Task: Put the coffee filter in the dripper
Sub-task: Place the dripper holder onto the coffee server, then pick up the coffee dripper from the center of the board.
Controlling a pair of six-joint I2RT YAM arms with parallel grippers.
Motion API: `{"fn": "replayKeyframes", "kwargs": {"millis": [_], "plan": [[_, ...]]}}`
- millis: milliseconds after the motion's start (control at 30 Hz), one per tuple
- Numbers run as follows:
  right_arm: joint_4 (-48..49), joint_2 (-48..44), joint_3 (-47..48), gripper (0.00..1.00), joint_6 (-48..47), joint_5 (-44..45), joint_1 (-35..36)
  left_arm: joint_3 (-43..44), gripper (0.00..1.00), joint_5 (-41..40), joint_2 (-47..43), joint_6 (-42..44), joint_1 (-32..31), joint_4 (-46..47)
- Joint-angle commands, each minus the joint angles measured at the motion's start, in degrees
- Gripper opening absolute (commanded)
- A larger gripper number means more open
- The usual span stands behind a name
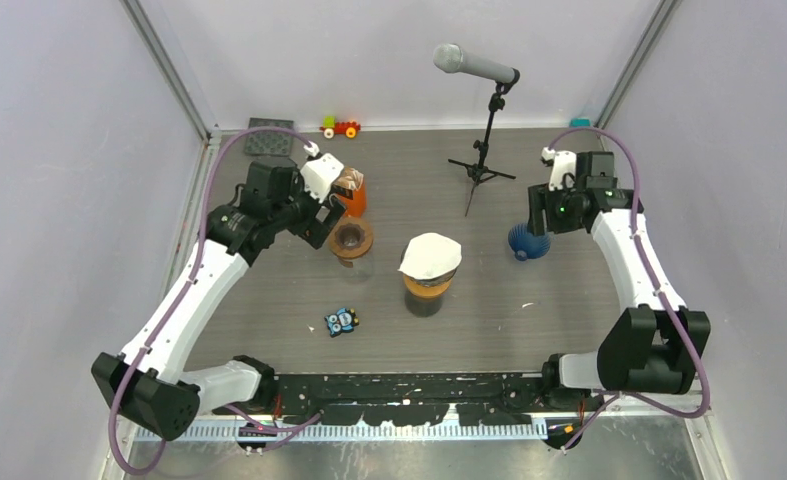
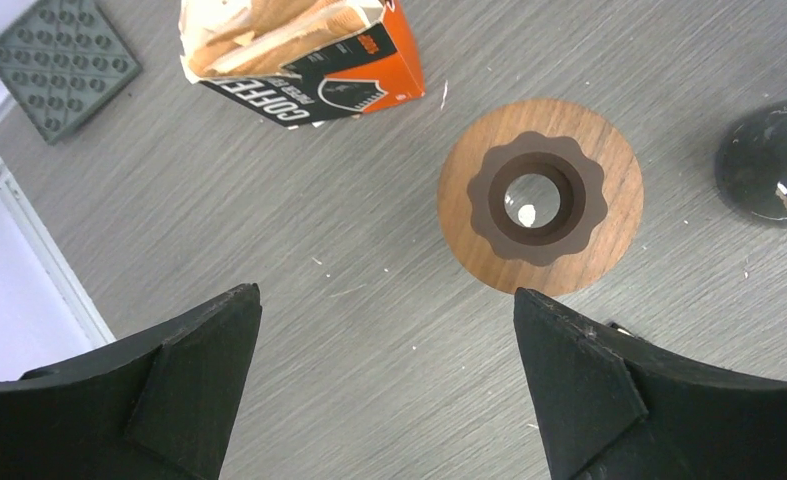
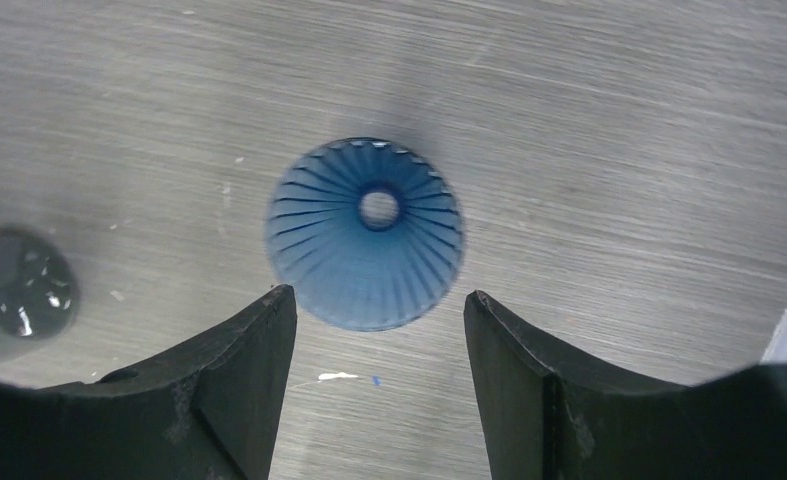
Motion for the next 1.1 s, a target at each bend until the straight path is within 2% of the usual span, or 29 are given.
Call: {"fn": "replayKeyframes", "kwargs": {"millis": [0, 333, 767, 933, 1067], "plan": [[-0.4, 2.57, 3.27, 0.66, -2.37, -0.12, -4.52, -1.67, 1.0, -0.21, -1.31, -1.65, -0.1, 4.63], [-1.0, 10.05, 4.3, 0.64, -4.14, -3.74, -9.72, -4.08, 1.0, 2.38, -2.24, -1.92, -0.09, 6.6], [-1.03, 18.57, 6.39, 0.5, -2.84, -5.96, -9.85, -5.06, 1.0, 3.26, -3.01, -1.27, -0.09, 6.67], [-1.03, 20.41, 6.68, 0.41, -2.99, -6.41, -9.84, -4.99, 1.0, 3.56, -3.38, -1.23, -0.09, 6.54], [-1.41, 20.76, 6.97, 0.26, -2.94, -7.55, -9.84, -4.9, 1.0, 3.45, -3.69, -1.11, -0.14, 6.13]]}}
